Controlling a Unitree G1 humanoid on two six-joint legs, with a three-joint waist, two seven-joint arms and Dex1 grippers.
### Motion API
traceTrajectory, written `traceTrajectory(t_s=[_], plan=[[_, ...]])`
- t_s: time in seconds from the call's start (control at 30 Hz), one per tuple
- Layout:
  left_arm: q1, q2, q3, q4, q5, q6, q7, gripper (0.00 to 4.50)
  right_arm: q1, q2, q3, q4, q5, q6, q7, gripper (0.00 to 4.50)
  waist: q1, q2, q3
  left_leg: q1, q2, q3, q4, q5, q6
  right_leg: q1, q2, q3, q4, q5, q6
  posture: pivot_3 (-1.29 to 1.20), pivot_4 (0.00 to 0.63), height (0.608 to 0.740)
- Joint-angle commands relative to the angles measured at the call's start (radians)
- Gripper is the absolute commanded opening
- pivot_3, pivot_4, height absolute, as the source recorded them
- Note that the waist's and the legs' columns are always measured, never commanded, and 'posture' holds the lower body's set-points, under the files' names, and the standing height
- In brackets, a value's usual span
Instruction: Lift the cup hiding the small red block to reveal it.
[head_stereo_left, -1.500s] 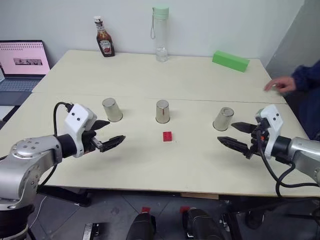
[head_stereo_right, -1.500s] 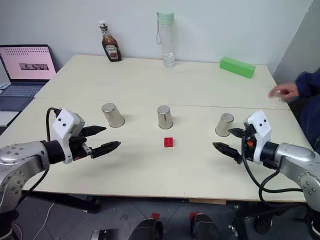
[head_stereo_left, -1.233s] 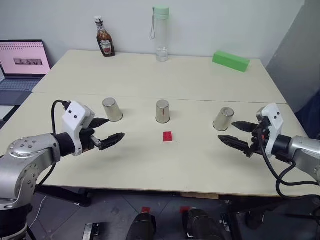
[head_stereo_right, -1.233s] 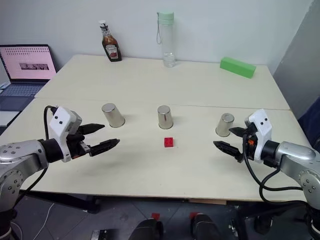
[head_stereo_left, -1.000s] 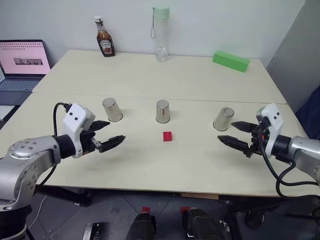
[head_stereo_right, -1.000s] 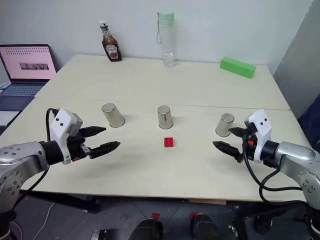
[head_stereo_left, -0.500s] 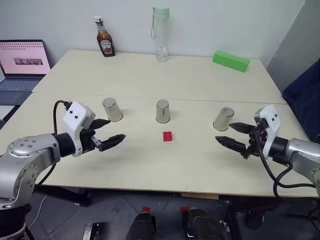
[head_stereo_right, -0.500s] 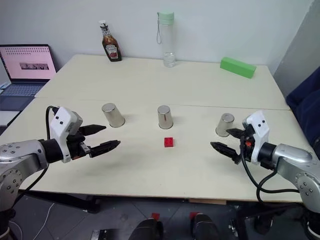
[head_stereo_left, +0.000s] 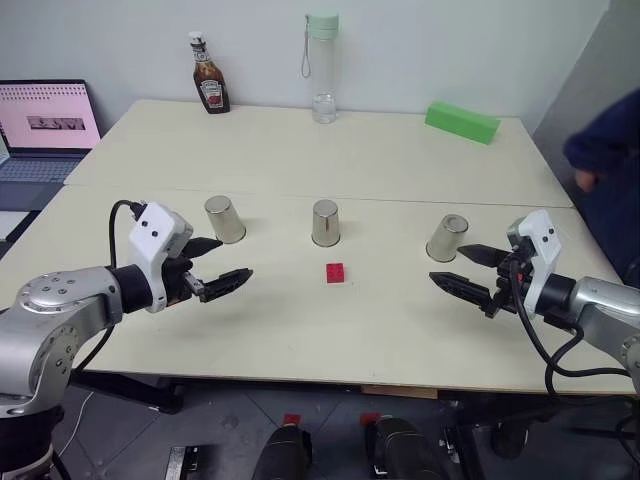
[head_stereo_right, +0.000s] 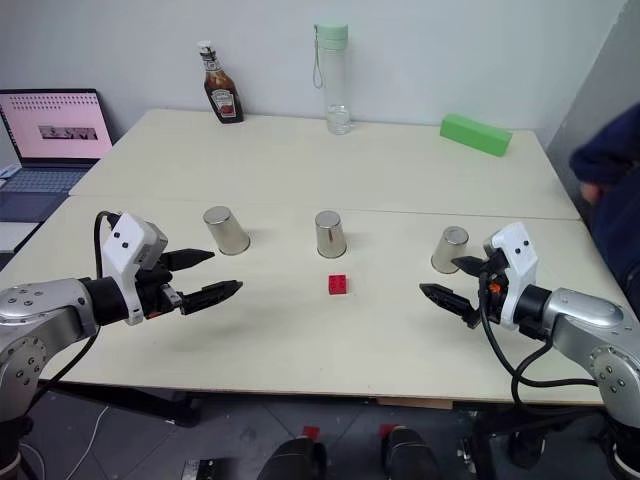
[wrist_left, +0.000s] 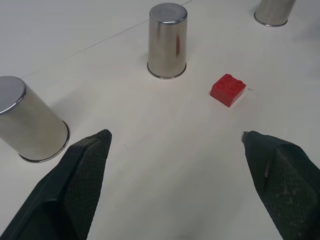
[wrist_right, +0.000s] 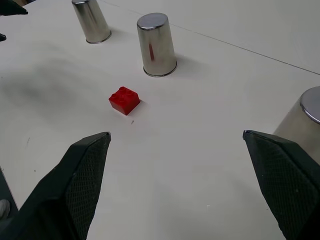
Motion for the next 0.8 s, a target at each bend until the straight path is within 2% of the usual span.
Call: traceTrajectory(t_s=[0.03,0.8], plan=[[-0.023,0.015,0.006,-0.008,-0.004,-0.010,-0.008,4.43,-0.009,-0.008,-0.019,-0.013,0.005,-0.008,0.000,4.50,0.000,0.000,0.000,0.000,0.000,0.000,0.000,0.000,0.000,0.000,0.000,0.000,0.000,0.000,0.000,0.00,0.150,0.740],[-0.055,0.017,-0.017,0.014,0.004,-0.018,-0.025,4.43,-0.008,-0.006,-0.025,-0.014,0.006,-0.008,-0.006,4.50,0.000,0.000,0.000,0.000,0.000,0.000,0.000,0.000,0.000,0.000,0.000,0.000,0.000,0.001,0.001,0.00,0.150,0.740]])
